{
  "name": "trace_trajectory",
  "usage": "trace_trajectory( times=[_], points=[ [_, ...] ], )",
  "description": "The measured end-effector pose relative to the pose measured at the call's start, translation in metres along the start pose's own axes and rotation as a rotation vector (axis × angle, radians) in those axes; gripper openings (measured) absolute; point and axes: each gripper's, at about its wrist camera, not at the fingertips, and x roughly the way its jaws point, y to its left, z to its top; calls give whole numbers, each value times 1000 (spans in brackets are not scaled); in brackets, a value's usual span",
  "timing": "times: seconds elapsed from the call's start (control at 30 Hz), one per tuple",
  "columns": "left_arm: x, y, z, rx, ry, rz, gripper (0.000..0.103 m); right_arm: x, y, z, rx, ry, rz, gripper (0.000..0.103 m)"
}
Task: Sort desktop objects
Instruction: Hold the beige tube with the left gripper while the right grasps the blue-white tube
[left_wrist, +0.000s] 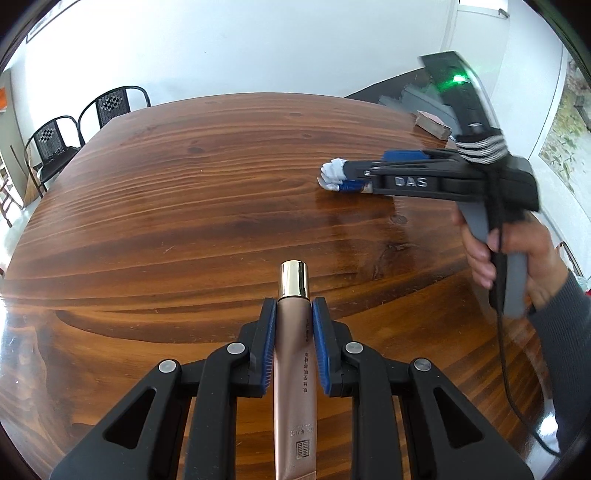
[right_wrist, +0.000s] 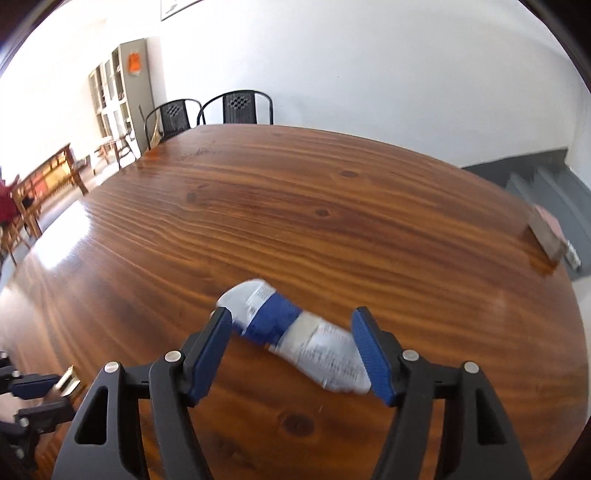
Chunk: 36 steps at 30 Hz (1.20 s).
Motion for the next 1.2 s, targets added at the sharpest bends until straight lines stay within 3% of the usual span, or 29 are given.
trace_trajectory(
  times=[0.2, 0.33, 0.4, 0.5, 0.63, 0.9, 1.2],
  points=[
    [3, 3, 0, -16, 13, -2, 21, 22, 0, -2, -83, 91, 45, 72],
    [5, 6, 0, -26, 14, 2, 21, 12, -1, -16, -36, 76, 57, 69],
    [5, 5, 0, -24, 13, 0, 21, 7, -1, -19, -9, 68, 49, 51],
    [3, 3, 0, -15, 9, -6, 21, 3, 1, -23, 32, 66, 36, 36],
    [-7, 0, 1, -10, -14, -17, 21, -7, -1, -29, 98, 56, 61, 35],
    [-25, -12, 2, 6, -53, -49, 21, -77, -1, -49, 212, -81, 162, 35],
    [-46, -47, 1, 69, -97, -111, 21, -155, -7, -89, 287, -181, 110, 35]
  ],
)
